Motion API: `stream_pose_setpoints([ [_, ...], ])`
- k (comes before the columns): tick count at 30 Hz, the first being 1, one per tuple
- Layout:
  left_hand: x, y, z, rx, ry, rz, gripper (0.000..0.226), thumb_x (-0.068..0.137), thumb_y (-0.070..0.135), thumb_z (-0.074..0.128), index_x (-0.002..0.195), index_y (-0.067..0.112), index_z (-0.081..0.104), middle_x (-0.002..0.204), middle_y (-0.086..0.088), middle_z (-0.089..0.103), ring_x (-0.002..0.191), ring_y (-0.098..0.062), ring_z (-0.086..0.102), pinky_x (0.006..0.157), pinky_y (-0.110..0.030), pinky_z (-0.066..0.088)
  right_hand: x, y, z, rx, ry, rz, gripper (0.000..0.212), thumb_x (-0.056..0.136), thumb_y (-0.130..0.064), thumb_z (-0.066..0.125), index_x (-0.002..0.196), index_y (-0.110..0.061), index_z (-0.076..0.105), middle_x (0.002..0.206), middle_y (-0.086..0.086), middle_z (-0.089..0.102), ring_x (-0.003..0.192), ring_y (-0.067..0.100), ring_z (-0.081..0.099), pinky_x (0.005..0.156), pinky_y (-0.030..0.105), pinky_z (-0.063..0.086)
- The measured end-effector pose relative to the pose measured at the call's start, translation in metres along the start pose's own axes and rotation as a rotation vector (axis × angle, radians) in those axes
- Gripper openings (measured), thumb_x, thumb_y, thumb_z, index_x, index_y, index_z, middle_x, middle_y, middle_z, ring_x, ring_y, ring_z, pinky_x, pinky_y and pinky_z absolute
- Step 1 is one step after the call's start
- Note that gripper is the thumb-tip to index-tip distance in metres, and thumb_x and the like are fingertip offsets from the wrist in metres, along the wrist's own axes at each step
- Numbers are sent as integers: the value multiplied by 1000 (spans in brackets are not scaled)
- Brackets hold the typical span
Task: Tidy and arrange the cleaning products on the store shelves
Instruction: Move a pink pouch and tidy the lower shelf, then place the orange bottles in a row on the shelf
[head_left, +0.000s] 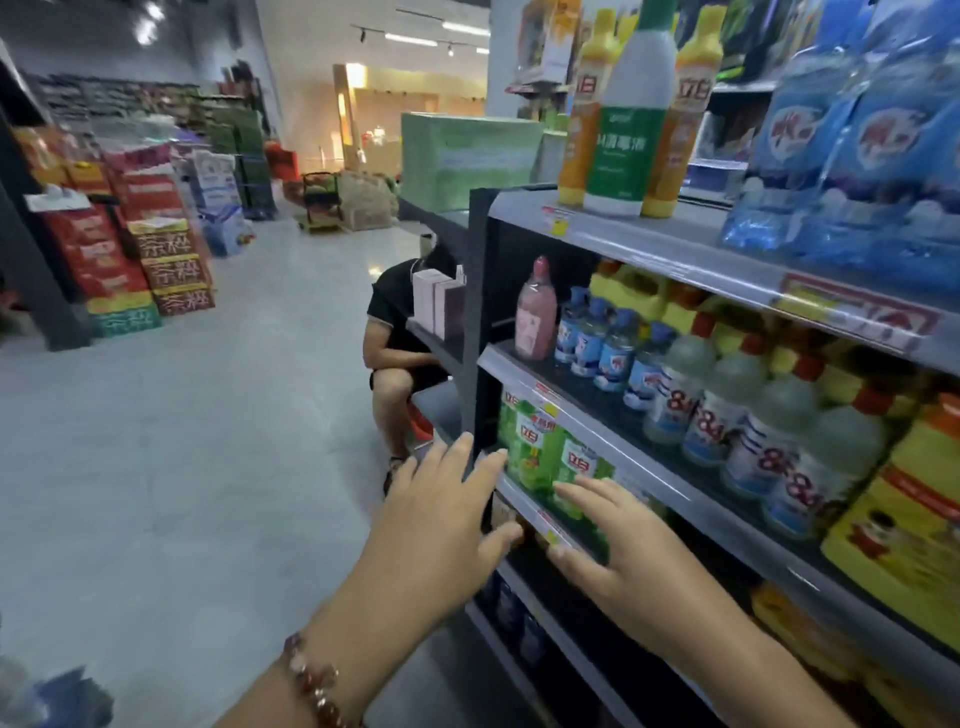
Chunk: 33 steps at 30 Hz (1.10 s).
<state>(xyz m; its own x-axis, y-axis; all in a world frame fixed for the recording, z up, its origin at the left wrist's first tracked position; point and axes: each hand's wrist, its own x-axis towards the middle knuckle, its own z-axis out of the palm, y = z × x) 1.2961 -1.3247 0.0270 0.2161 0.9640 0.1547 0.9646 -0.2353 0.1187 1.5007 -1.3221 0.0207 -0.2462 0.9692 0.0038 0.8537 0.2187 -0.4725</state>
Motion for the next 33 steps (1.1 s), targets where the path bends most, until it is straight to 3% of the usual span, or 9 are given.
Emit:
stream_pose_setpoints([
  [6,67,-49,1,41,-14,140,74,100,63,40,161,36,8,170,-1,6,156,-23,9,126,-40,11,61,-10,12,19,88,106,67,94,-55,59,153,-46,30,160,-27,22,151,1,16,125,37,21],
  [10,135,-75,-11,65,43,224,73,100,63,41,160,37,9,169,-1,8,155,-23,11,126,-42,13,108,-17,-10,-35,165,133,66,97,-56,53,155,-47,23,162,-26,15,153,3,4,127,36,12],
  [16,242,-109,-50,75,147,351,75,99,64,40,160,40,3,171,4,2,156,-19,8,126,-38,11,186,-38,-72,-47,474,121,68,92,-52,61,153,-45,32,159,-25,23,152,1,9,125,31,15],
  [20,307,-126,-68,44,221,467,76,100,62,42,161,38,3,171,2,1,156,-19,8,126,-36,9,237,-53,-111,-88,683,94,64,93,-40,66,151,-34,41,158,-12,36,146,3,26,114,19,17],
  [24,365,-116,-79,-18,292,626,76,97,59,51,161,32,21,170,-9,15,154,-30,23,123,-43,21,278,-63,-155,-25,902,145,63,94,-33,66,151,-30,40,149,-11,46,126,-4,37,103,14,27],
  [27,404,-102,-89,-144,359,722,73,98,57,50,160,30,24,169,-8,17,153,-27,24,123,-41,23,316,-58,-185,93,1111,262,62,94,-31,67,150,-25,40,121,-17,50,103,-5,49,74,-5,31],
  [28,415,-96,-93,-199,372,753,72,98,56,51,160,29,25,169,-7,18,153,-26,24,123,-40,23,327,-54,-192,145,1148,329,65,94,-34,68,150,-23,38,121,-14,50,106,1,51,75,-2,33],
  [30,432,-87,-97,-290,377,808,71,99,54,51,160,28,25,169,-7,19,153,-23,24,122,-36,23,349,-46,-196,231,1160,441,72,89,-43,73,147,-17,40,126,-2,55,118,16,55,86,19,40],
  [33,446,-80,-94,-388,372,881,71,100,53,51,160,28,23,169,-5,19,153,-20,25,121,-32,25,375,-33,-190,264,1168,521,80,69,-61,81,130,-18,54,124,2,62,112,19,61,94,37,52],
])
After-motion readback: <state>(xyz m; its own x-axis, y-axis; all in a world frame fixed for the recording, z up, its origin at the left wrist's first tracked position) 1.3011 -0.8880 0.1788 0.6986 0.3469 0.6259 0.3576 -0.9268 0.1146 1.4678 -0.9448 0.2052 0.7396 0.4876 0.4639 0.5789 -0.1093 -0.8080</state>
